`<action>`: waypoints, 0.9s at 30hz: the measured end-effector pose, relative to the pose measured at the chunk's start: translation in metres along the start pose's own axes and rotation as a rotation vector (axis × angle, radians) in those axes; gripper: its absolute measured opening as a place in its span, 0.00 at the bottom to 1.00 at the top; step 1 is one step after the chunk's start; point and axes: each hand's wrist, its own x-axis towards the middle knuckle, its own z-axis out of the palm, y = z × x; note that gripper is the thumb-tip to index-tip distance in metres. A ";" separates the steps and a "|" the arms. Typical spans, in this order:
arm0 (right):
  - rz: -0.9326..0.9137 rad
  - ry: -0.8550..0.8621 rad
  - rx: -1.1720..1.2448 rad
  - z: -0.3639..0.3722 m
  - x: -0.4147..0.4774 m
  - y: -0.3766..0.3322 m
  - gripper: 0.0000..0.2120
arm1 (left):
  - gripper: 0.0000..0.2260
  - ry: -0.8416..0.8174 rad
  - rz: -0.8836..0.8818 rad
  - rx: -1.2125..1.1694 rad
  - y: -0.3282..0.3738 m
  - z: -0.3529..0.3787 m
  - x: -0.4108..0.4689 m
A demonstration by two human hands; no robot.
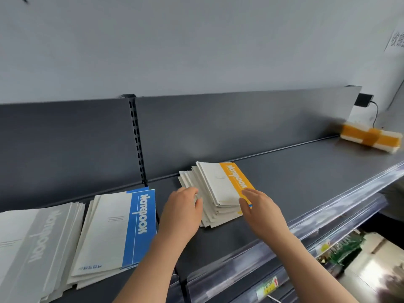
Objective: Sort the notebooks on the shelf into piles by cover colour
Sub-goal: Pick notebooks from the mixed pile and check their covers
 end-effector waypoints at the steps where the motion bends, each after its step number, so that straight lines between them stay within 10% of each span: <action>1: 0.008 -0.004 -0.010 0.002 0.009 0.005 0.15 | 0.12 -0.019 -0.010 -0.019 0.004 0.005 0.009; 18: -0.384 -0.171 0.126 0.022 0.041 0.043 0.21 | 0.05 -0.037 -0.367 -0.338 0.002 0.046 0.045; 27: -0.296 -0.101 0.150 0.026 0.055 0.063 0.14 | 0.05 0.113 -0.497 -0.421 0.010 0.050 0.034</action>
